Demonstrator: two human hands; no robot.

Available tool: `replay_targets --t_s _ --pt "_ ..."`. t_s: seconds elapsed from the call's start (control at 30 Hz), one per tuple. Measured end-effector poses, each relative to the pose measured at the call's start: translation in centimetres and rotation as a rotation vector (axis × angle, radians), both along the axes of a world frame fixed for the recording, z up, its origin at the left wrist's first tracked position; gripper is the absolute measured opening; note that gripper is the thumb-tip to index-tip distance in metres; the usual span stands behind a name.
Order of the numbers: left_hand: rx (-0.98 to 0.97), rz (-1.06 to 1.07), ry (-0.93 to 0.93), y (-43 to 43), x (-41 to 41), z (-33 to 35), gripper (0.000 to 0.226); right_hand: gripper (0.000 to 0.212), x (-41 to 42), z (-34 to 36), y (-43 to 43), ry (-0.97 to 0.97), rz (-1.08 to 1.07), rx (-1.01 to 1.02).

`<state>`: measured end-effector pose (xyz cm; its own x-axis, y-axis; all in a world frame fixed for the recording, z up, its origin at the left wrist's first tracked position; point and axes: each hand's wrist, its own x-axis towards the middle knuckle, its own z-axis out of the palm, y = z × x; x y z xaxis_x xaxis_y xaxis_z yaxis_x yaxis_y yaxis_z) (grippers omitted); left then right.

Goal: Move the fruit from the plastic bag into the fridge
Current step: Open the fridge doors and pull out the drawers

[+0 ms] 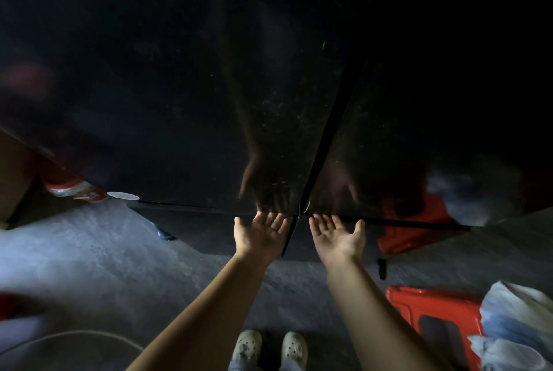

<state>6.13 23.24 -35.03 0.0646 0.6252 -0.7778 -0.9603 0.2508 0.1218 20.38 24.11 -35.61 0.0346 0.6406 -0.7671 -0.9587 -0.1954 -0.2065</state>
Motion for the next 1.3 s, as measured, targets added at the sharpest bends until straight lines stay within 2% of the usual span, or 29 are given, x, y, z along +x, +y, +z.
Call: replay_targets --t_s 0.17,0.37,0.53,1.1,1.3 --pt "-0.005 0.055 -0.002 -0.1 0.1 0.1 0.073 0.073 -0.2 0.0 0.0 0.037 -0.038 0.022" --pt "-0.009 0.046 0.039 -0.3 -0.1 -0.1 0.075 0.078 1.5 -0.7 -0.5 0.015 0.038 0.052" --pt "-0.013 0.042 0.075 -1.6 -0.1 -0.7 0.074 0.072 2.2 -0.7 -3.8 -0.049 0.092 0.063" --pt "0.133 -0.048 0.103 -10.3 -1.8 0.0 0.075 0.044 3.0 0.3 -6.0 -0.195 0.249 0.134" --pt "0.139 -0.072 0.22 -12.8 -2.5 -0.7 0.076 0.036 3.1 0.4 -8.2 -0.235 0.266 0.133"
